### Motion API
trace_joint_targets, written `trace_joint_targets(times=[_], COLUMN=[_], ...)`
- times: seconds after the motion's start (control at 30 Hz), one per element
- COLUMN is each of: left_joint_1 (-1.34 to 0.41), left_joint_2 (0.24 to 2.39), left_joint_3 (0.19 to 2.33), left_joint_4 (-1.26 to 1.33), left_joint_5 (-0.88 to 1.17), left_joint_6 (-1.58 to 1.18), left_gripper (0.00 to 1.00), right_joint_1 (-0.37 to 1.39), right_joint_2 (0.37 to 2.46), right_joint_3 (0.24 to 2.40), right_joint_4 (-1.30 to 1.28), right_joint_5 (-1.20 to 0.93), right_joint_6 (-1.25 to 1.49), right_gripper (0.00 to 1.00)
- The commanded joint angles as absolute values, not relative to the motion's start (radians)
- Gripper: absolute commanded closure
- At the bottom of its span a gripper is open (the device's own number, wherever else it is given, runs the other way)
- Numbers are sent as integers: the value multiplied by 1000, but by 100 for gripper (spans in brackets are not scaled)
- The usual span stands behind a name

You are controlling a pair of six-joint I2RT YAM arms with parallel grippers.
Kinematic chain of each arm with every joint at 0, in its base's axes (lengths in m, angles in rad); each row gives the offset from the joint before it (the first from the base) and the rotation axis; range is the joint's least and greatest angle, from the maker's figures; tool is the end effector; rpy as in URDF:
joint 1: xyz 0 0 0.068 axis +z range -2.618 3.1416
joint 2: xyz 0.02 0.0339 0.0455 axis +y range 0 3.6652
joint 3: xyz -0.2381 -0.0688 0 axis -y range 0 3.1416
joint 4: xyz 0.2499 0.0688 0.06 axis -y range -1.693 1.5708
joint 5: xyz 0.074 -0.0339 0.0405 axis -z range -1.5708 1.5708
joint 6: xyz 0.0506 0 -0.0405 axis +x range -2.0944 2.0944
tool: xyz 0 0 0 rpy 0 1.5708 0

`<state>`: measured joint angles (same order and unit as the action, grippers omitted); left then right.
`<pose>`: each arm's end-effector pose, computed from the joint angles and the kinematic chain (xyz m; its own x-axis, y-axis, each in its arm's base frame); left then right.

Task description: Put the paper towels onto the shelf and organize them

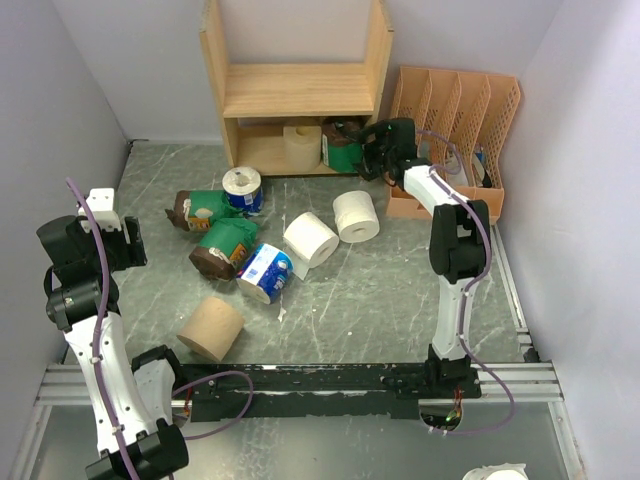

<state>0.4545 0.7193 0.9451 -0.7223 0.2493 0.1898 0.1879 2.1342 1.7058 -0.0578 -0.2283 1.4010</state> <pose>0.1665 0.0674 0.3262 -0.4638 -0.0231 -0.8856 -0.1456 0.9880 0.0505 0.4973 0.1062 0.2080 -0.4507 0.8916 -0.0452 0.3885 0.2414 0.8893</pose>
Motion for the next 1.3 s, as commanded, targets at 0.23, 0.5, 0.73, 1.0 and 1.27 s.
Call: trace_joint_targets(times=[0.23, 0.5, 0.73, 1.0, 1.27], left_joint_1=[462, 462, 463, 462, 464], left_joint_2=[695, 678, 667, 689, 699], left_joint_3=[939, 939, 939, 940, 939], left_joint_4=[-691, -693, -695, -696, -691], left_joint_5=[250, 260, 267, 273, 257], left_joint_6=[185, 188, 192, 194, 190], left_gripper=[21, 21, 21, 21, 21], right_joint_1=[183, 183, 181, 342, 787], right_joint_2=[1909, 1717, 1544, 1562, 1487], right_joint_3=[1638, 1474, 1301, 1488, 1315], right_joint_4=[100, 134, 124, -573, -479], right_joint_5=[-225, -322, -761, -741, -210], right_joint_6=[1308, 1181, 455, -198, -402], right_gripper=[0, 0, 0, 0, 0])
